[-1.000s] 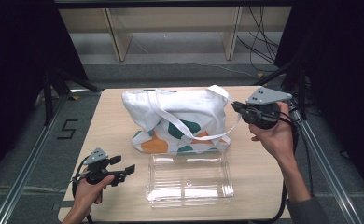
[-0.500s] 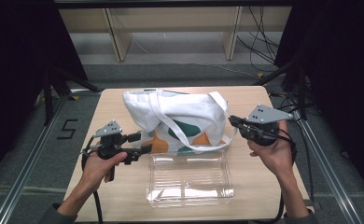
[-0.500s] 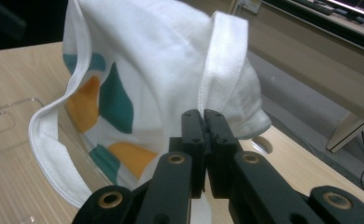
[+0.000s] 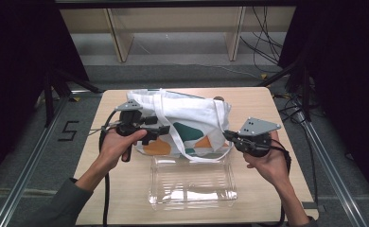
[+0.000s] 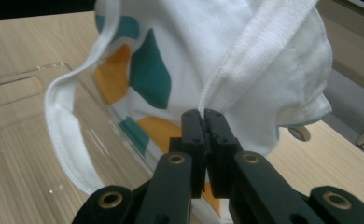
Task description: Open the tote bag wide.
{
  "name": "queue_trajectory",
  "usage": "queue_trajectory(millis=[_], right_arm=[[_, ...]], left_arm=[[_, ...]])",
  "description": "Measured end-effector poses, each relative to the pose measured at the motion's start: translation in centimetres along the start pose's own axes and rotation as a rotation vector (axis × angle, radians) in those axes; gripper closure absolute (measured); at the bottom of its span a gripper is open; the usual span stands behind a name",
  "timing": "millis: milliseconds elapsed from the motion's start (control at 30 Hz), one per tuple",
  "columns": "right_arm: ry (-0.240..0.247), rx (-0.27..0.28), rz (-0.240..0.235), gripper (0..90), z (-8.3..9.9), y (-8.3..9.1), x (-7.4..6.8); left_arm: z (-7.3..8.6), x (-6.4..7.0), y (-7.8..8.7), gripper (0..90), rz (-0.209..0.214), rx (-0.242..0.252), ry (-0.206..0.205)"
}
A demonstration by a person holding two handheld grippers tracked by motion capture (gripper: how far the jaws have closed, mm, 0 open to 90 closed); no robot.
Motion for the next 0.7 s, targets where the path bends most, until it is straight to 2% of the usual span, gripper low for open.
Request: queue_trajectory(millis=[33,67,200,267,333,367,433,467,500,533,600,633,667,700], right_arm=[[0.002,0.009,-0.004,88.0,-0.1,0.0,-0.1],[0.000,0.005,-0.012,88.0,-0.1,0.1,-0.1],[0.005,-0.007,-0.018,88.0,0.1,0.0,-0.3],[0.003,-0.010,-0.020,88.0,0.3,-0.2,-0.4],[-0.003,-0.013,-0.015,88.0,0.4,-0.4,-0.3],[0.001,-0.016,-0.011,87.9,0.4,-0.6,-0.3],[0.008,-0.018,-0.013,88.0,0.4,-0.9,-0.2],[0.005,-0.021,-0.008,88.0,0.5,-1.6,0.0],[-0.004,-0.024,-0.013,88.0,0.5,-1.8,-0.1],[-0.011,-0.033,-0.012,88.0,0.6,-2.2,0.0],[-0.020,-0.050,-0.006,88.0,0.6,-3.3,0.1],[-0.020,-0.050,-0.006,88.0,0.6,-3.3,0.1],[-0.017,-0.062,0.004,87.9,0.6,-4.6,0.3],[-0.011,-0.061,0.007,87.9,0.6,-5.2,0.3]], left_arm=[[-0.1,-0.2,-0.3,33.3,-0.018,-0.005,-0.009],[-0.2,-0.4,-0.6,34.3,-0.022,-0.005,0.002],[-1.2,-1.3,-1.1,50.6,-0.046,0.053,0.008],[-1.6,-1.4,-0.9,66.5,-0.027,0.094,0.003],[-1.7,-1.3,-0.8,75.6,-0.024,0.100,-0.012],[-1.8,-0.6,-0.2,82.7,0.004,0.114,-0.057],[-1.8,-0.2,0.0,86.4,0.019,0.120,-0.061],[-1.6,0.9,0.5,86.6,0.051,0.105,-0.123],[-1.2,1.5,0.7,86.5,0.077,0.081,-0.153],[-0.6,1.7,0.7,86.4,0.075,0.061,-0.181],[0.8,1.3,0.7,86.6,0.050,0.005,-0.229],[0.8,1.3,0.7,86.7,0.050,0.005,-0.229],[1.6,0.8,0.6,86.8,0.043,-0.012,-0.229],[2.9,-0.4,0.5,86.8,0.020,-0.038,-0.228]])
Point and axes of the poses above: each handheld gripper's, and its own axes: y roughly backward along the jaws, z roughly out of its underside, x roughly to its right, the point moved 9 cm from there along -y, roughly forward along the jaws, and after that the axes turned 9 degrees about z, right-handed, at the moved point
